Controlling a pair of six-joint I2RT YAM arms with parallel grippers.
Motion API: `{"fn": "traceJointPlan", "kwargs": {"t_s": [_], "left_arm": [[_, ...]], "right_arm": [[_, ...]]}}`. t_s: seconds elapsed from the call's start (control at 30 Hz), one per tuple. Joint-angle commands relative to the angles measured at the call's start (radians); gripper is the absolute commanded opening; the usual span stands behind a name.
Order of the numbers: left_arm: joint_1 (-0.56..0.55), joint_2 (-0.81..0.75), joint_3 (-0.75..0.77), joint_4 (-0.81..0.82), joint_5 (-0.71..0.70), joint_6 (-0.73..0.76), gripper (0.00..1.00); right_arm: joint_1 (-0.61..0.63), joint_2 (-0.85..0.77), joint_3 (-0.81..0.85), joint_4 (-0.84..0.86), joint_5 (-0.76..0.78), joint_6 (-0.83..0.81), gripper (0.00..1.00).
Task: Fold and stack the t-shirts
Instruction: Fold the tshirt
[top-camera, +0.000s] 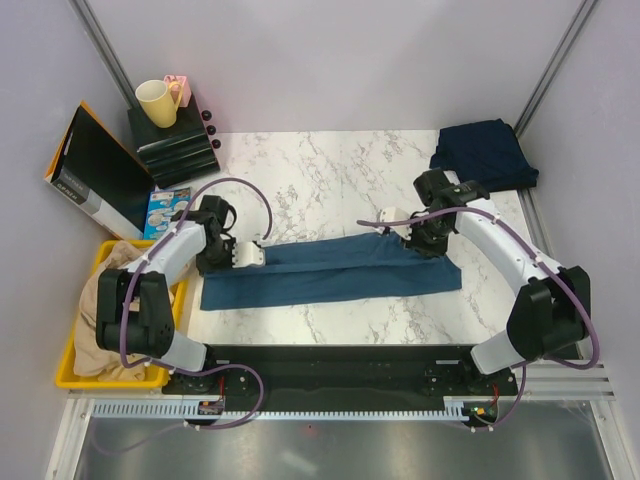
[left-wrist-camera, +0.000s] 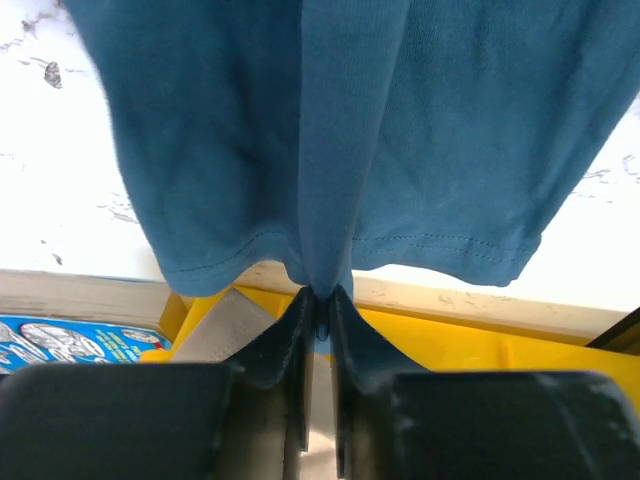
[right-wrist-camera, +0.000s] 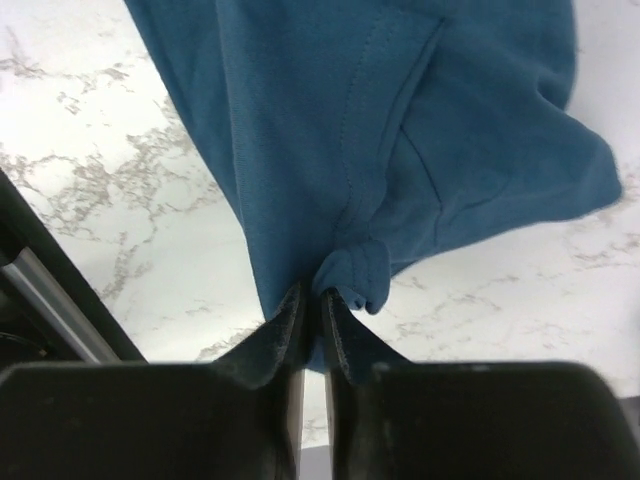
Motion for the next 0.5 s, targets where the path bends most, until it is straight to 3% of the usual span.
{"fn": "traceJointPlan", "kwargs": {"t_s": [0.0, 0.07, 0.1, 0.2, 0.37, 0.47], "left_arm": [[-0.002, 0.018, 0.012, -0.007, -0.047, 0.034, 0.29], [-0.002, 0.012, 0.001, -0.006, -0.061, 0.055, 0.63], [-0.002, 0.007, -0.002, -0.006, -0.065, 0.058, 0.65], [-0.002, 0.002, -0.002, 0.006, -0.077, 0.061, 0.91], [0.000, 0.010, 0.079, 0.019, -0.073, 0.025, 0.96], [0.000, 0.016, 0.153, 0.019, -0.042, -0.001, 0.96]], "right_arm": [[0.042, 0.020, -0.031, -0.032, -0.003, -0.031, 0.40], [0.053, 0.016, -0.045, -0.038, 0.005, -0.042, 0.57], [0.053, 0.013, -0.047, -0.043, 0.011, -0.046, 0.66], [0.053, 0.004, -0.045, -0.060, 0.014, -0.060, 0.77], [0.051, 0.003, -0.035, -0.075, 0.031, -0.080, 0.83], [0.048, 0.004, -0.041, 0.010, 0.061, -0.062, 0.75]]}}
